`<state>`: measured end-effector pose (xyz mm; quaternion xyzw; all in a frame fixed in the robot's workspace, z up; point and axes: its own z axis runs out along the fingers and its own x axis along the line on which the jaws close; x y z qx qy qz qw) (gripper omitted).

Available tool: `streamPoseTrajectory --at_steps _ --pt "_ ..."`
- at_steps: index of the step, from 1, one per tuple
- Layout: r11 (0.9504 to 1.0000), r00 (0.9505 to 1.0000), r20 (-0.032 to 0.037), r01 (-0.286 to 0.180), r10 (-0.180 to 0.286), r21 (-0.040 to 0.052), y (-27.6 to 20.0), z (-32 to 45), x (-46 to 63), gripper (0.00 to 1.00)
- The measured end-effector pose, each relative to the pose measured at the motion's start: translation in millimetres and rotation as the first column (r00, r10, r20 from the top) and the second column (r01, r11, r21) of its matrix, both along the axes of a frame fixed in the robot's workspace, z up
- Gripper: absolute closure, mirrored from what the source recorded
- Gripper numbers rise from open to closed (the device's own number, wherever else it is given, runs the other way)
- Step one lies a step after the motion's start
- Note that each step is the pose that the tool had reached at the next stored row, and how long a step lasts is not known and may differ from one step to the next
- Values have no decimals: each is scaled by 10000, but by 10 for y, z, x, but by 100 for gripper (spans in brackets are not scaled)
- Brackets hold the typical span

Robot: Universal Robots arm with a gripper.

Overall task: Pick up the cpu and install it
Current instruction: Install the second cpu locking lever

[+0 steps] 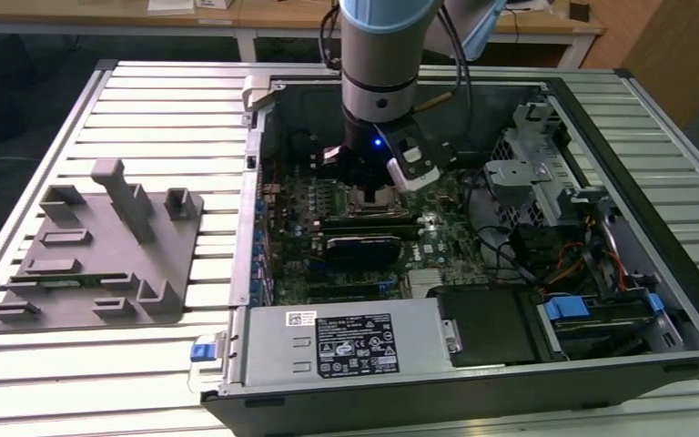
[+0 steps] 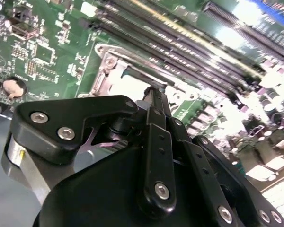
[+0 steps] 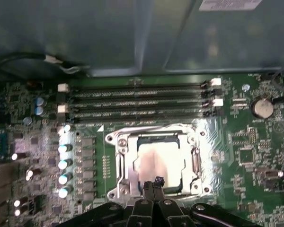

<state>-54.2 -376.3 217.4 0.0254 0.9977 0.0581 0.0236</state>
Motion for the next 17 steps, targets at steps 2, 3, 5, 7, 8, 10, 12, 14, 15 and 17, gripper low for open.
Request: streamPoseTrajectory --at_steps 2,3,5,7,8,10,12,14,15,17 --pt "10000 10000 0 0 0 0 32 0 28 89" --pt "10000 10000 0 1 -1 0 47 0 42 89" --pt "10000 10000 0 1 -1 0 73 0 70 89" --pt "10000 10000 0 1 -1 0 90 0 96 89" --pt "10000 10000 0 1 -1 0 94 0 104 89" --pt "10000 10000 0 2 -2 -1 102 8 105 89" --pt "10000 10000 0 0 0 -1 107 34 107 89" --pt "10000 10000 0 1 -1 -1 112 66 107 89" --pt "10000 10000 0 0 0 0 115 80 108 89" --pt "10000 10000 1 0 0 1 116 85 108 89"
